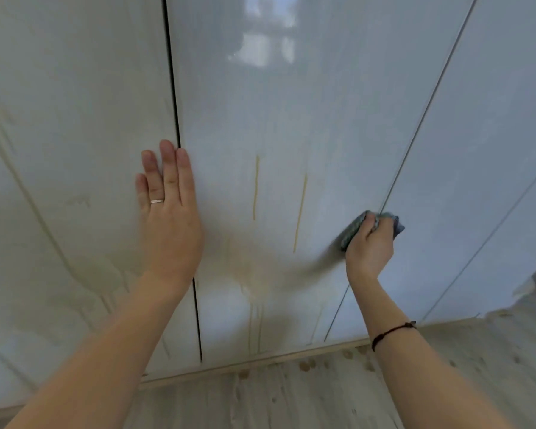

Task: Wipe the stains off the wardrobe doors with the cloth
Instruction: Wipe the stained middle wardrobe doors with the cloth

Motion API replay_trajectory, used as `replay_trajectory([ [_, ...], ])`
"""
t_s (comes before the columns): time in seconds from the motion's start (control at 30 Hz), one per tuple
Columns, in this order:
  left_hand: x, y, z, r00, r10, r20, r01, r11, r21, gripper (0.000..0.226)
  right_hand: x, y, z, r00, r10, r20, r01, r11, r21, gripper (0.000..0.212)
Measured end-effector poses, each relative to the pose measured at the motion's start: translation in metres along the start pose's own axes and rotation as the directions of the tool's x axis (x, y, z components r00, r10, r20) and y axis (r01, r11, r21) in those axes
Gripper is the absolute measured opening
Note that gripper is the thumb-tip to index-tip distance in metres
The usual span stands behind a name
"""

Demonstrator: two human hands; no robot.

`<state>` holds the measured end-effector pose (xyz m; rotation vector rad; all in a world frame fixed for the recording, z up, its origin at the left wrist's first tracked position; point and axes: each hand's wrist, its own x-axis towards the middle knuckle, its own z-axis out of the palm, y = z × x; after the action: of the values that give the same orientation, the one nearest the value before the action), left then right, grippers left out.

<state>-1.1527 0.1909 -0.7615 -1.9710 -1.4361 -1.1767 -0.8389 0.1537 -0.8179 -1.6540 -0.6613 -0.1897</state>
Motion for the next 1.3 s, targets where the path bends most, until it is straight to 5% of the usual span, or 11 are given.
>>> replay_trajectory([
  [0.13, 0.0, 0.001, 0.007, 0.999, -0.015, -0.045, 0.014, 1.0, -0.015, 0.072, -0.005, -0.073, 0.022, 0.956, -0.285, -0.068, 0.286, 0.958, 0.01, 0.034],
  [0.27, -0.002, -0.003, 0.009, 0.999, -0.014, -0.041, 0.013, 1.0, -0.017, 0.072, -0.06, -0.028, 0.044, 0.78, -0.613, 0.128, 0.626, 0.758, -0.182, 0.045],
  [0.33, -0.004, -0.004, 0.009, 0.999, -0.004, -0.044, 0.004, 1.0, -0.007, 0.07, -0.066, 0.024, 0.037, 0.896, -0.429, 0.117, 0.443, 0.882, -0.16, 0.047],
  [0.4, -0.01, -0.006, 0.012, 0.999, 0.003, -0.052, -0.002, 1.0, 0.008, 0.069, -0.056, 0.061, 0.031, 0.997, -0.071, 0.022, 0.074, 0.988, -0.135, 0.041],
  [0.53, -0.05, -0.01, 0.026, 0.999, -0.004, -0.04, 0.004, 1.0, -0.003, 0.076, -0.015, 0.047, 0.022, 0.955, 0.253, -0.156, -0.262, 0.964, -0.038, 0.04],
  [0.67, -0.061, -0.011, 0.029, 0.999, -0.005, -0.037, 0.004, 1.0, -0.026, 0.089, 0.032, -0.045, 0.005, 0.99, 0.047, -0.135, -0.018, 0.979, 0.204, 0.026],
  [0.8, -0.056, -0.008, 0.026, 0.999, -0.016, -0.032, 0.015, 1.0, -0.014, 0.088, 0.0, -0.067, 0.014, 0.967, -0.255, -0.028, 0.256, 0.963, 0.084, 0.012],
  [0.93, -0.061, -0.005, 0.025, 0.999, -0.035, -0.027, 0.034, 0.999, -0.028, 0.088, -0.047, 0.017, 0.014, 0.997, 0.008, 0.076, -0.004, 0.999, -0.049, 0.022],
  [1.07, -0.059, -0.003, 0.026, 0.997, -0.031, -0.071, 0.03, 0.999, -0.019, 0.087, -0.014, 0.03, 0.003, 0.965, 0.264, 0.002, -0.264, 0.964, 0.02, 0.034],
  [1.17, -0.058, -0.004, 0.029, 0.995, -0.037, -0.095, 0.035, 0.999, -0.026, 0.091, 0.032, -0.021, -0.014, 0.982, 0.185, -0.042, -0.173, 0.965, 0.199, 0.027],
  [1.3, -0.057, -0.007, 0.033, 0.994, -0.023, -0.11, 0.021, 1.0, -0.019, 0.09, 0.033, -0.029, -0.01, 0.992, 0.108, -0.067, -0.092, 0.974, 0.205, 0.029],
])
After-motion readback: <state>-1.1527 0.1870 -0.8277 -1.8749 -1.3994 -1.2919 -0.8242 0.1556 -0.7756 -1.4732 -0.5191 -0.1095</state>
